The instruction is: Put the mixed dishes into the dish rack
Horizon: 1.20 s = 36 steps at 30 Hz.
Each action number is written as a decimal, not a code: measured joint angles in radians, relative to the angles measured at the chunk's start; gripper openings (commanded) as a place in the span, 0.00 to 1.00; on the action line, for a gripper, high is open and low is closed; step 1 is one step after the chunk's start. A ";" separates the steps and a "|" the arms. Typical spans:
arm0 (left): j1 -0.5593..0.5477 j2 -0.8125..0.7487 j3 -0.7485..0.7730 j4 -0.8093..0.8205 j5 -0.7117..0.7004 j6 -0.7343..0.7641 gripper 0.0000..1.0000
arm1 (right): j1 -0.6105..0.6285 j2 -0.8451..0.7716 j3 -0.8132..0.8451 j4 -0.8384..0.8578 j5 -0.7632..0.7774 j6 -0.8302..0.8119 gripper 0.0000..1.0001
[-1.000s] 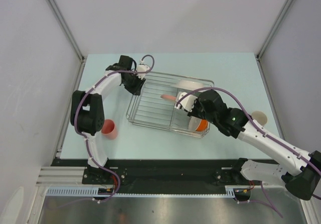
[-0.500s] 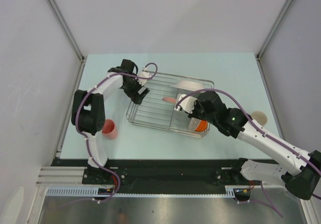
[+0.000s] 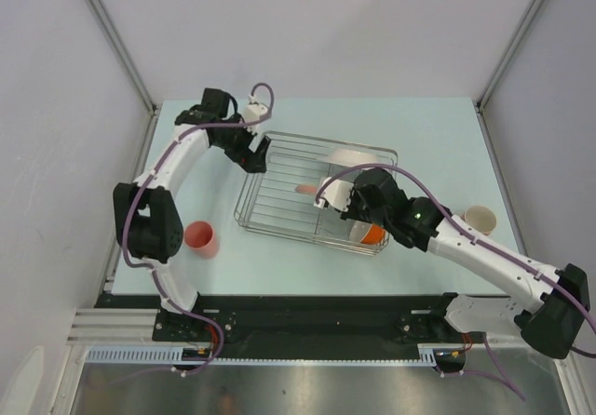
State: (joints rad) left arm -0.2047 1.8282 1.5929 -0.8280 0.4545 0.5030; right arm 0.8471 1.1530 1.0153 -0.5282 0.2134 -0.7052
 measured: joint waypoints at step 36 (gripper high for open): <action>0.227 -0.076 0.038 0.109 0.333 -0.278 1.00 | -0.019 0.068 0.002 -0.024 0.028 0.191 1.00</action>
State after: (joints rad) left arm 0.0227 1.7523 1.6306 -0.7193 0.7879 0.2245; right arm 0.8280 1.2205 1.0176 -0.5526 0.2413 -0.5140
